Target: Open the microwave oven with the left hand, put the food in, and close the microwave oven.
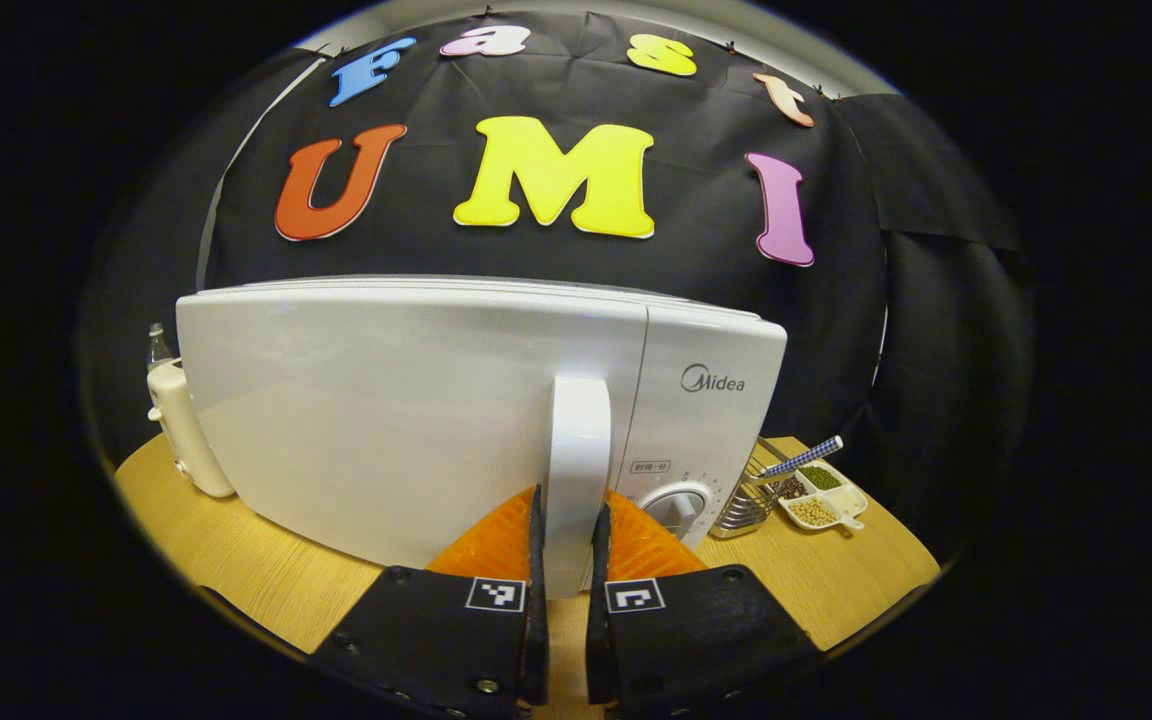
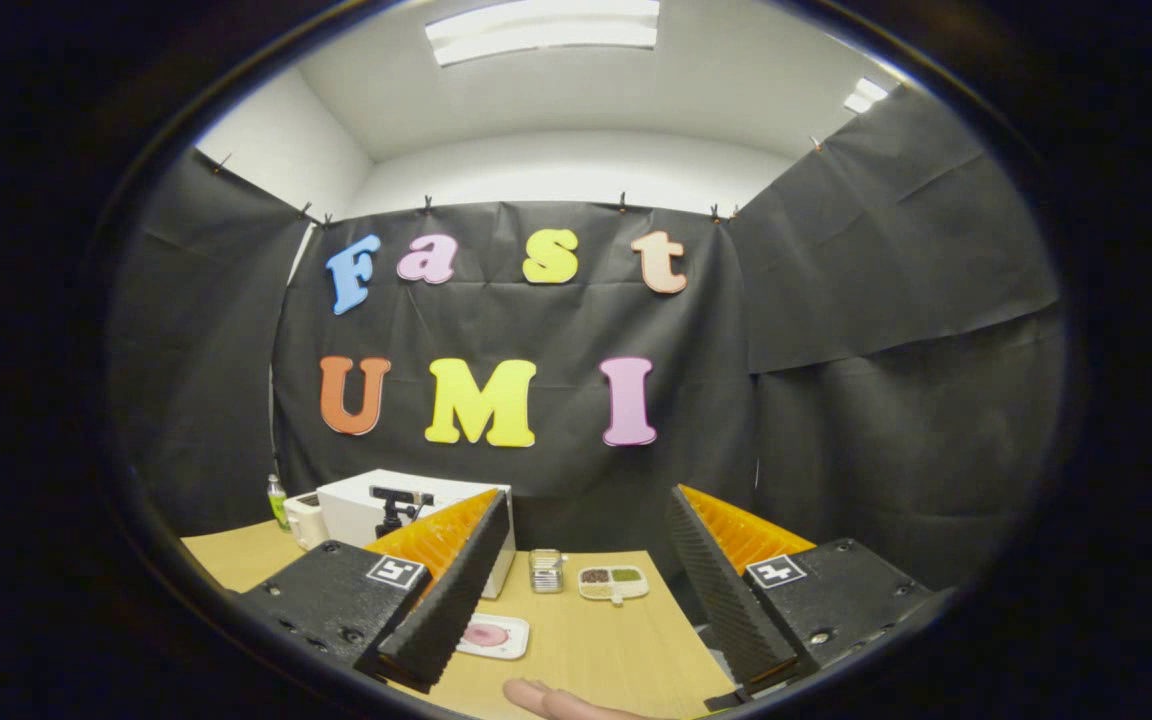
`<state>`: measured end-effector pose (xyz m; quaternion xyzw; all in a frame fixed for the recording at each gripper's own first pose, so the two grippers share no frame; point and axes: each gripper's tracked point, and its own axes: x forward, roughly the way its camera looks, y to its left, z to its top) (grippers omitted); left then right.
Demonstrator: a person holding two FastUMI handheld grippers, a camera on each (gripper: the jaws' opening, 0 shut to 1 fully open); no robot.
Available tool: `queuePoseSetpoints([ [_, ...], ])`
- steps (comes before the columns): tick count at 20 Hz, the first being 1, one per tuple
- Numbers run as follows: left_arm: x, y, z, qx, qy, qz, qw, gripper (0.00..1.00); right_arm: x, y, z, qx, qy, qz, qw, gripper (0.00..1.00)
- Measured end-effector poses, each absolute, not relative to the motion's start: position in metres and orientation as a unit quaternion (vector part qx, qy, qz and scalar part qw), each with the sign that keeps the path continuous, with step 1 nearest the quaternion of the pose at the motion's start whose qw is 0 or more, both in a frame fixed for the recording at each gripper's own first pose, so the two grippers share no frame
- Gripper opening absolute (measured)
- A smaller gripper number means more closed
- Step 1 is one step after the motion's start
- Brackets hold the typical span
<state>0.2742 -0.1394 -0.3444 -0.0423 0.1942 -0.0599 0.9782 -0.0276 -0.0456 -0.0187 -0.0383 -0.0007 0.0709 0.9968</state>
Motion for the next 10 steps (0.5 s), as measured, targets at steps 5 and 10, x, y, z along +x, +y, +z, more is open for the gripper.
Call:
queuePoseSetpoints([
  [5, 0.230, -0.125, -0.337, -0.013, 0.166, -0.067, 0.984, 0.15, -0.033, -0.047, -0.015, -0.050, -0.004, 0.071, 0.996, 0.95],
  [10, 0.182, -0.104, -0.331, -0.025, 0.174, -0.086, 0.981, 0.15, -0.042, -0.029, -0.021, -0.042, 0.005, 0.090, 0.995, 0.96],
])
